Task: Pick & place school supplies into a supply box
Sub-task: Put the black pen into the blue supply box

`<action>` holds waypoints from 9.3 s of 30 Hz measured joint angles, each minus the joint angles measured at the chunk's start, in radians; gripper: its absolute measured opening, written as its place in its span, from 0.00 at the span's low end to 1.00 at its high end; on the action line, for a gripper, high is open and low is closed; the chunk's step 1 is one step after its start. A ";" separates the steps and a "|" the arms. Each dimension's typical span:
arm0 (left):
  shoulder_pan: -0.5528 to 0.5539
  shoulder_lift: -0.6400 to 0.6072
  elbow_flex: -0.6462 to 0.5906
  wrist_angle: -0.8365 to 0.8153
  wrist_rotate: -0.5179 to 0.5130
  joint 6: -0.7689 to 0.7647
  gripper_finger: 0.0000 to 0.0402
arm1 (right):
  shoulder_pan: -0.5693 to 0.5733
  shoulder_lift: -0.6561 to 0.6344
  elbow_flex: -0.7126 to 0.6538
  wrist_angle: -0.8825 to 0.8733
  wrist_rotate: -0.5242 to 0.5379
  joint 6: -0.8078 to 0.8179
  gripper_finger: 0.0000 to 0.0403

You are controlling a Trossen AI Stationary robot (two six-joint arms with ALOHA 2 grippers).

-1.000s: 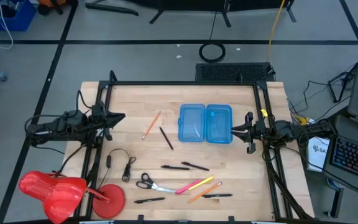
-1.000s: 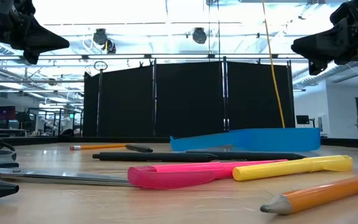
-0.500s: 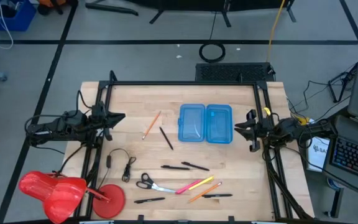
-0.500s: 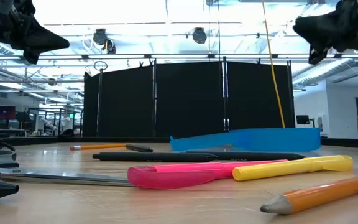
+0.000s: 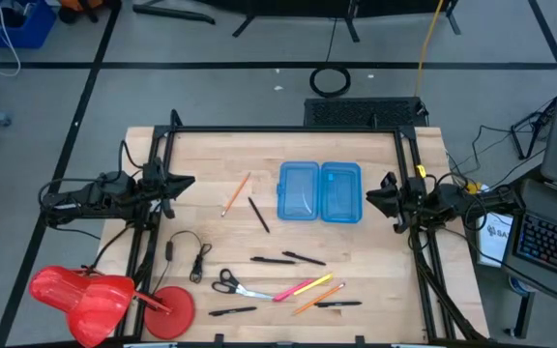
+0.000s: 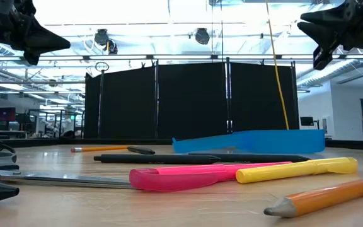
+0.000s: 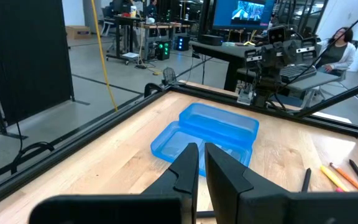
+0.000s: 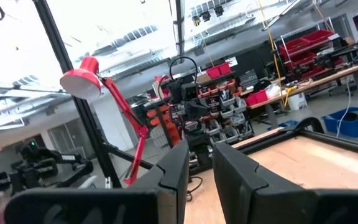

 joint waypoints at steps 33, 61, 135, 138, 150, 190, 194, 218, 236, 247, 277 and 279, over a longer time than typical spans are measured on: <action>0.000 0.027 0.000 0.373 0.000 0.058 0.08 | 0.081 0.830 0.273 0.120 -0.013 -0.103 0.16; -0.001 0.339 0.000 0.510 0.225 0.162 0.08 | 0.087 1.560 0.936 -0.525 -0.226 -0.016 0.14; -0.001 0.353 0.000 0.476 0.158 0.050 0.08 | 0.157 1.792 0.905 -0.456 -0.158 0.062 0.33; -0.001 0.353 0.000 0.476 0.158 0.050 0.08 | 0.157 1.792 0.905 -0.457 -0.160 0.062 0.30; -0.001 0.353 0.000 0.476 0.158 0.052 0.08 | 0.138 1.792 0.905 -0.459 -0.190 0.063 0.12; -0.001 0.353 0.000 0.475 0.157 0.056 0.08 | 0.123 1.788 0.915 -0.455 -0.148 0.035 0.04; -0.001 0.353 0.000 0.474 0.157 0.056 0.08 | 0.123 1.787 0.915 -0.453 -0.147 0.035 0.04; -0.001 0.354 0.000 0.474 0.157 0.055 0.08 | 0.122 1.660 0.917 -0.561 0.083 0.123 0.03; -0.001 0.384 0.000 0.485 0.148 0.055 0.08 | 0.042 1.422 0.820 -0.823 0.420 0.386 0.03; -0.001 0.452 0.000 0.537 0.130 0.055 0.08 | -0.122 1.334 0.604 -0.661 0.354 0.454 0.05; -0.001 0.465 0.000 0.554 0.124 0.060 0.08 | -0.196 1.327 0.521 -0.620 0.310 0.463 0.17; -0.001 0.465 0.000 0.554 0.124 0.060 0.08 | -0.196 1.327 0.521 -0.620 0.310 0.462 0.18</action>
